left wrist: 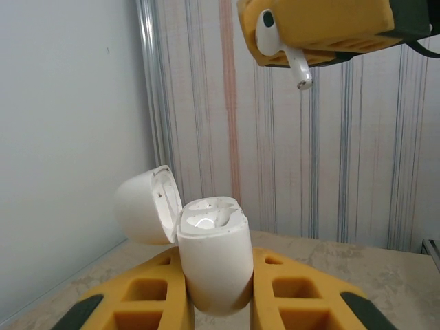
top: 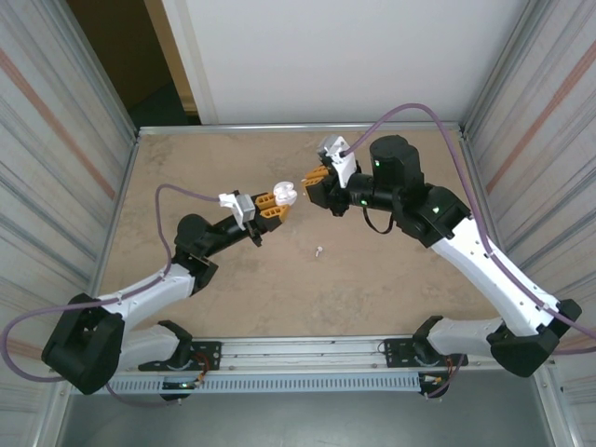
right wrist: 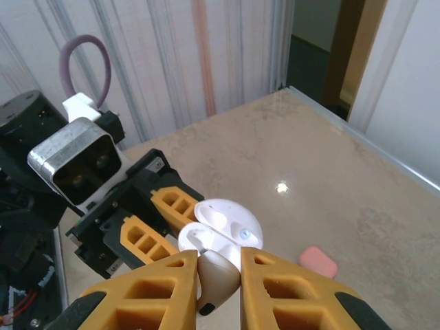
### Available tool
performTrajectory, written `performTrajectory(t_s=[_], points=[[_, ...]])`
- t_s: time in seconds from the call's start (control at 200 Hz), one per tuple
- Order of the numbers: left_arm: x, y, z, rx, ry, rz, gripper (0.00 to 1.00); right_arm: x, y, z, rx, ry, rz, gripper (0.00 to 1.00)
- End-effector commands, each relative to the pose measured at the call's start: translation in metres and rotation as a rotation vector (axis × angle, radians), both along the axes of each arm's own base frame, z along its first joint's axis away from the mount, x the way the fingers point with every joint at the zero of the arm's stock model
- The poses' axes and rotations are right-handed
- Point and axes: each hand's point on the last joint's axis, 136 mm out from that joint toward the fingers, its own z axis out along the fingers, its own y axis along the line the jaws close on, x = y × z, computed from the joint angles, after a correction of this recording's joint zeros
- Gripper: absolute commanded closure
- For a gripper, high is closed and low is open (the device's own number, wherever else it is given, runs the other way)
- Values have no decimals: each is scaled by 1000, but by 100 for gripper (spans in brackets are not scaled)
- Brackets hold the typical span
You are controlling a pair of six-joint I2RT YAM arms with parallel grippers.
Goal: Insert the wireless bluetooth earbuds into the charging case
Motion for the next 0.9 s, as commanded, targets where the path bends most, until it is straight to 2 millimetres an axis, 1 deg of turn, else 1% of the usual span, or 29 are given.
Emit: performTrajectory(t_s=[0.0,0.14,0.286,0.566,0.807,0.897], points=[[-10,-4,24,-39,-70,-44,100,-6,13,14,9,-63,64,81],[-11,-5,25,-41,-72,-50,100,-8,26,11,-13,-85,86,81],[-12,-5,26,-43,-74,-51,100,-2,33,5,-34,-96,76,81],[-12,-5,26,-43,-76,-53,100,7,36,-3,-56,-99,52,81],[-13,-5,26,-43,-75,-52,100,11,37,-8,-68,-99,42,81],[-13,-4,27,-46,-78,-52,100,11,38,-12,-78,-93,42,81]])
